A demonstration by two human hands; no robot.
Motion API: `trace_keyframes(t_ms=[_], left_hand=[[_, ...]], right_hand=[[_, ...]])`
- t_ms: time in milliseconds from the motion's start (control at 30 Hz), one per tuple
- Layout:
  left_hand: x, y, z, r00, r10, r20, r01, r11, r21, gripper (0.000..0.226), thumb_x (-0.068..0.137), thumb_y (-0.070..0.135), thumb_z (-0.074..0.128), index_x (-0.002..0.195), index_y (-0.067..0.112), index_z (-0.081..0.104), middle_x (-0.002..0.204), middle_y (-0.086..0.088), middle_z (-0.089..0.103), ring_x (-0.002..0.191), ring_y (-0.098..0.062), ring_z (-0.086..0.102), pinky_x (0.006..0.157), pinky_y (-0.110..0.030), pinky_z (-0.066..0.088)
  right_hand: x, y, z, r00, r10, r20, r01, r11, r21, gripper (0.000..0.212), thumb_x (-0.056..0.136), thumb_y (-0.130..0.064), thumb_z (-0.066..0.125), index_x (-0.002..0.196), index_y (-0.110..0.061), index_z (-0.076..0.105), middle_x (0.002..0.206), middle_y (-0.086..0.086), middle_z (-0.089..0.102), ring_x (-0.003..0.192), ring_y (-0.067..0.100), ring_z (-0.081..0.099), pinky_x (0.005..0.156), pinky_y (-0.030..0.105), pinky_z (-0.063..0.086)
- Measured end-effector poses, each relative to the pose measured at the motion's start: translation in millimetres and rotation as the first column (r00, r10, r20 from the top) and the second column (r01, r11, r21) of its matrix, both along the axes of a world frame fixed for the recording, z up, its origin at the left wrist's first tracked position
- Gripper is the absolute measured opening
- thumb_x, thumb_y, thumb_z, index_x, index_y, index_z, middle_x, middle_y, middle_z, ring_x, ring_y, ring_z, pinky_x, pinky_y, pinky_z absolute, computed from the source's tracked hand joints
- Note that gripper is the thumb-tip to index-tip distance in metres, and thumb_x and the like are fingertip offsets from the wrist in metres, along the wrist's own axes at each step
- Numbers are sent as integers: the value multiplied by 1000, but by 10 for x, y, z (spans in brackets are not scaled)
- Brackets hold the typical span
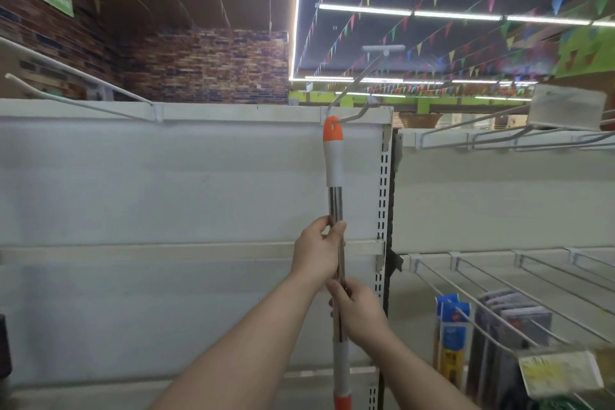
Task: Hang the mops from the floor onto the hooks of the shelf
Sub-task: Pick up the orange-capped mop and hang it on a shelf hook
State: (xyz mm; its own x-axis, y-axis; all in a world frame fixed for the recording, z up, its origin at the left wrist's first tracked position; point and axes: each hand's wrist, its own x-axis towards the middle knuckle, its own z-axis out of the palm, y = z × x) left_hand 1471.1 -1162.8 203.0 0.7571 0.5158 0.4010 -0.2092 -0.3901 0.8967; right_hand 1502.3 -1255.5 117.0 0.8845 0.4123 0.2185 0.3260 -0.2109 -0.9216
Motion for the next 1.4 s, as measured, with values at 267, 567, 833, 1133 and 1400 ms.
trace_keyframes(t_ms=[267, 567, 833, 1133, 1400], left_hand=[[168, 43, -16, 999, 21, -25, -19, 998, 59, 33, 97, 46, 56, 116, 22, 69, 107, -8, 76, 102, -29, 71, 97, -44, 54], [287, 161, -16, 998, 29, -64, -22, 995, 97, 37, 98, 47, 53, 119, 21, 68, 111, -7, 75, 104, -33, 69, 93, -40, 53], [400, 283, 29, 993, 60, -106, -51, 995, 83, 49, 90, 55, 51, 116, 18, 69, 119, -9, 73, 110, -38, 68, 99, -50, 54], [286, 283, 38, 987, 109, -122, -93, 988, 127, 31, 101, 44, 52, 116, 21, 67, 129, -3, 67, 119, -27, 60, 88, -27, 39], [91, 232, -114, 965, 217, -150, -159, 932, 326, 22, 97, 34, 55, 113, 23, 65, 108, -4, 70, 106, -31, 65, 92, -37, 52]], right_hand=[[114, 18, 26, 996, -63, 67, 65, 997, -40, 38, 103, -41, 56, 89, -8, 66, 73, 4, 61, 65, 17, 56, 60, 31, 40], [223, 112, 28, 999, -20, 42, 21, 1000, -19, 36, 103, -39, 55, 86, -8, 60, 71, 5, 55, 63, 17, 51, 58, 31, 39], [303, 230, 37, 999, 6, 42, -5, 1000, -21, 39, 105, -40, 53, 93, -4, 63, 78, 9, 58, 64, 18, 56, 36, 11, 38], [274, 348, 19, 1000, -5, 7, 5, 999, -45, 32, 105, -38, 54, 87, -12, 59, 69, 5, 52, 52, 13, 49, 33, 11, 33], [216, 277, -128, 995, 12, 98, 18, 953, -301, 26, 105, -33, 53, 124, -19, 62, 95, -2, 67, 82, 20, 68, 71, 38, 57]])
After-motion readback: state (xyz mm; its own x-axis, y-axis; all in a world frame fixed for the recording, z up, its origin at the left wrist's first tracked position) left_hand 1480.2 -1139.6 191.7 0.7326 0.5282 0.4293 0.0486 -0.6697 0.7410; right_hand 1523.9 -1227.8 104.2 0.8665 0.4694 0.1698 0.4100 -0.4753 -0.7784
